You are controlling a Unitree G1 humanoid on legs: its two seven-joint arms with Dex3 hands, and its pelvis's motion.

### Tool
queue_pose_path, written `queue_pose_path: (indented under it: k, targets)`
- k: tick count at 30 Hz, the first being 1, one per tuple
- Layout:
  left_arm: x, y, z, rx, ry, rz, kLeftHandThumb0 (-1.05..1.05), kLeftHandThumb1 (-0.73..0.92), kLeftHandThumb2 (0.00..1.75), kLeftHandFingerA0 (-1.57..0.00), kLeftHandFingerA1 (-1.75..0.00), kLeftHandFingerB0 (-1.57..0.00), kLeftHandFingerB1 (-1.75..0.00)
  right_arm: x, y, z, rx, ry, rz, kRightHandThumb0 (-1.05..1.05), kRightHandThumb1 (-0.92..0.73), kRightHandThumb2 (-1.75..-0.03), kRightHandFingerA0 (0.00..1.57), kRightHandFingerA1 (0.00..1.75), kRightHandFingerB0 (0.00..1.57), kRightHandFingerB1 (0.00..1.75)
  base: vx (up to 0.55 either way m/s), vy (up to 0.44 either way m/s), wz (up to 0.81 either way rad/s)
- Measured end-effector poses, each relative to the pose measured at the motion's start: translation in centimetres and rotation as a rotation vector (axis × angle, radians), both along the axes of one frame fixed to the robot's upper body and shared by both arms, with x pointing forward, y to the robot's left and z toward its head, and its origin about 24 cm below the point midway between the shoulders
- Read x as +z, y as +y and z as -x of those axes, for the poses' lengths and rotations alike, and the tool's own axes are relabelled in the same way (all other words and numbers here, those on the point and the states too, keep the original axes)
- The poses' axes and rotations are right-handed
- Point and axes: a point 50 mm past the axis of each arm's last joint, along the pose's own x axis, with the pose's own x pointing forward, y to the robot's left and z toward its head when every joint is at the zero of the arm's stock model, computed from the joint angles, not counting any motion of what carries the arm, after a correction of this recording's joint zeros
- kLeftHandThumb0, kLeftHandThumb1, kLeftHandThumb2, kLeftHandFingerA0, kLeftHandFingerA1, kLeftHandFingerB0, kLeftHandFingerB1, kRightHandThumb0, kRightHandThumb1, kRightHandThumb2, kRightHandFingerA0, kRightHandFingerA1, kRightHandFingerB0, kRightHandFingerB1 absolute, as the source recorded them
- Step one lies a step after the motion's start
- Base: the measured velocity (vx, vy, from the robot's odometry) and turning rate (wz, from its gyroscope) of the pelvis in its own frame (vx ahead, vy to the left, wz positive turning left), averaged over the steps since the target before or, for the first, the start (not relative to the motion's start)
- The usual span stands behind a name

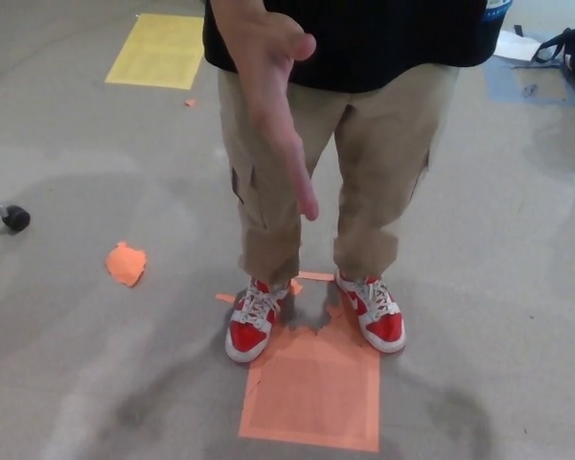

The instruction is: The robot extends its right arm to grab a person's hand and shakes it

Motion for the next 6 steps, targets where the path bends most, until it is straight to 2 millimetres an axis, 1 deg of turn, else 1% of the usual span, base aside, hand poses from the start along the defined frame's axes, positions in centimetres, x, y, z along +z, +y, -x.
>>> queue_pose_path:
  k: [1, 2, 3, 4, 6]
  targets:
    - [0.04, 0.02, -0.14, 0.001, -0.003, -0.001, -0.72, 0.68, 1.0, -0.09, -0.45, 0.0, -0.35, 0.03, 0.02, -0.08, 0.002, -0.001, -0.001, -0.87, -0.8, -1.12, 0.09, 0.35, 0.09, 0.25, 0.0, 0.0, 0.0]
    - [0.05, 0.03, -0.2, 0.002, -0.004, -0.002, -0.72, 0.67, 1.0, -0.13, -0.47, 0.0, -0.36, 0.04, 0.03, -0.13, 0.002, -0.002, -0.001, -0.82, -0.74, -1.07, 0.09, 0.41, 0.07, 0.3, 0.0, 0.0, 0.0]
    - [0.07, 0.06, -0.3, 0.003, -0.006, -0.004, -0.67, 0.86, 0.67, -0.17, -0.34, -0.1, -0.25, 0.07, 0.04, -0.22, 0.003, -0.004, -0.001, -0.82, -0.92, -0.7, 0.12, 0.28, 0.1, 0.24, 0.0, 0.0, 0.0]
    - [0.09, 0.07, -0.36, 0.003, -0.007, -0.004, -0.35, 0.59, 1.11, -0.01, -0.48, 0.0, -0.47, 0.09, 0.05, -0.27, 0.003, -0.005, -0.002, -0.88, -0.79, -0.88, 0.11, 0.32, 0.06, 0.24, 0.0, 0.0, 0.0]
    - [0.14, 0.09, -0.56, 0.004, -0.011, -0.006, -0.35, 0.59, 1.11, -0.01, -0.48, 0.0, -0.47, 0.13, 0.08, -0.42, 0.001, -0.009, -0.003, -0.88, -0.79, -0.88, 0.11, 0.32, 0.06, 0.24, 0.0, 0.0, 0.0]
